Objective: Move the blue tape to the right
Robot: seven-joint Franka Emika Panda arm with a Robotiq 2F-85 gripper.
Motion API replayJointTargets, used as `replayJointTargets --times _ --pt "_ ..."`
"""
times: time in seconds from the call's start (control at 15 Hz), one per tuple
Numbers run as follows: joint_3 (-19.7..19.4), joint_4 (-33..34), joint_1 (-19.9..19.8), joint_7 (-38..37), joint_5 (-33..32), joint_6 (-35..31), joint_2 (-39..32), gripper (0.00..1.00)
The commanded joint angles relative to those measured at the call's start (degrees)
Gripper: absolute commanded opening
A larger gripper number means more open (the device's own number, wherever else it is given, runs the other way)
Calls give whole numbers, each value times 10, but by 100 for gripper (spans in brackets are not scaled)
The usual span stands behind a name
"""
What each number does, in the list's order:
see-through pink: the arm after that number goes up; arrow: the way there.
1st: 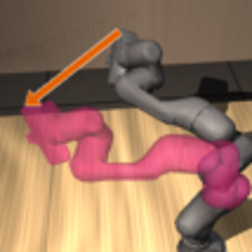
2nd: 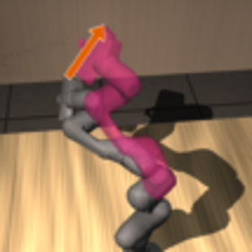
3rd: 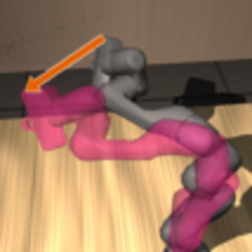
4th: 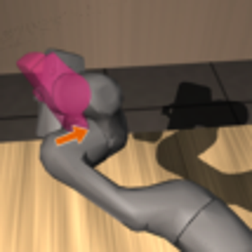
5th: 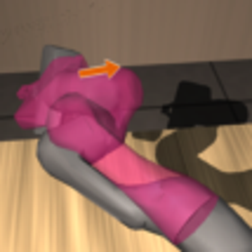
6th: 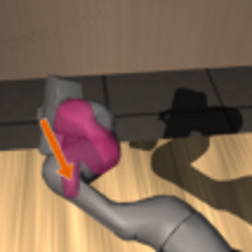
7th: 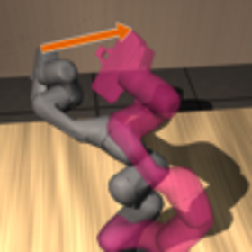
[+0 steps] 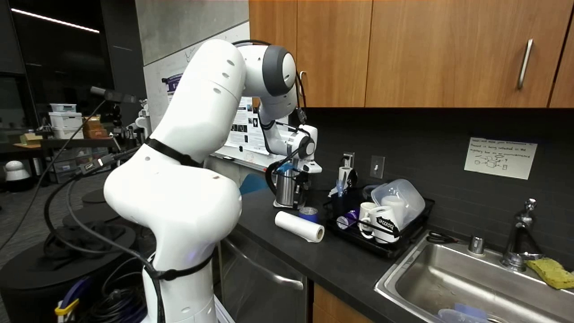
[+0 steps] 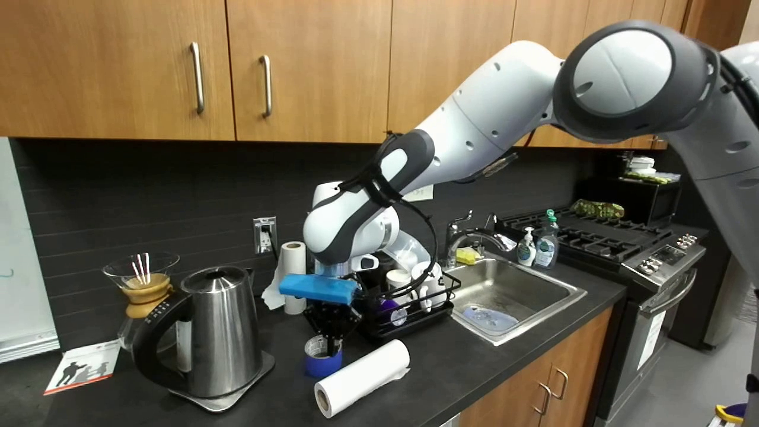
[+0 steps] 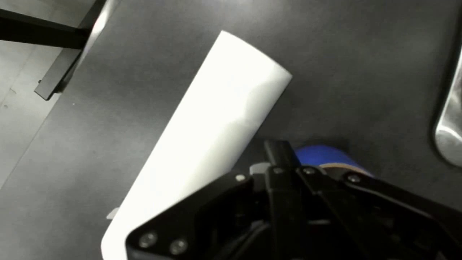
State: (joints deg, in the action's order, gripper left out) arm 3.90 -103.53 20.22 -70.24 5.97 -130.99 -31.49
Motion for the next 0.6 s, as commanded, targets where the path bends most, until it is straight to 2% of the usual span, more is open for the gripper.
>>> replayJointTargets --times 0.0,0.27,0.53 --pt "31 -29 4 14 9 -24 47 30" --pt "64 -8 19 42 1 -10 67 56" --pt "81 -7 32 77 -7 18 83 82"
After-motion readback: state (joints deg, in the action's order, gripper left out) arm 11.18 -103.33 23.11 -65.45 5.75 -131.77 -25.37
